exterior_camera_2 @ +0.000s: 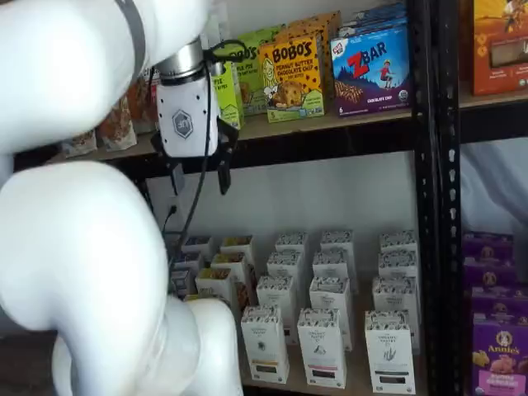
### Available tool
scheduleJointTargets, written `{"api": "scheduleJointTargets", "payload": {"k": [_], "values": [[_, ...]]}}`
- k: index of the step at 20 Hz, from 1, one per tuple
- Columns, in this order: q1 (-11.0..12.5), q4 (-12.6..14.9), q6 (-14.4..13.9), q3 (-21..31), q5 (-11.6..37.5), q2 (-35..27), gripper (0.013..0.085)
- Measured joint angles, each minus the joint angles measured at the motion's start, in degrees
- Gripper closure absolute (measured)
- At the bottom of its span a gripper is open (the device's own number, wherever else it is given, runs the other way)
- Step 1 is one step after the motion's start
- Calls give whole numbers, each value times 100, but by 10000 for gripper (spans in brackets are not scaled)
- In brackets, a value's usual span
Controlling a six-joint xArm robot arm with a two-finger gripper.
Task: Pick up the white box with a yellow strip in the middle, on the bottom shelf, the fourth box from the left
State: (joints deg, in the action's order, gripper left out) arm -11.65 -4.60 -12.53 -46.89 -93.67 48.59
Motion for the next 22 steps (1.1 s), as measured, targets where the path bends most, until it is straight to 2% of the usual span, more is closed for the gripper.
{"api": "scheduleJointTargets", "payload": {"k": [9, 19, 22], "values": [[-406, 53, -329, 625, 1069, -149, 130], [-1055, 176, -934, 1074, 2229, -623, 130], [-1154, 199, -1018, 1233, 2671, -747, 130]]}}
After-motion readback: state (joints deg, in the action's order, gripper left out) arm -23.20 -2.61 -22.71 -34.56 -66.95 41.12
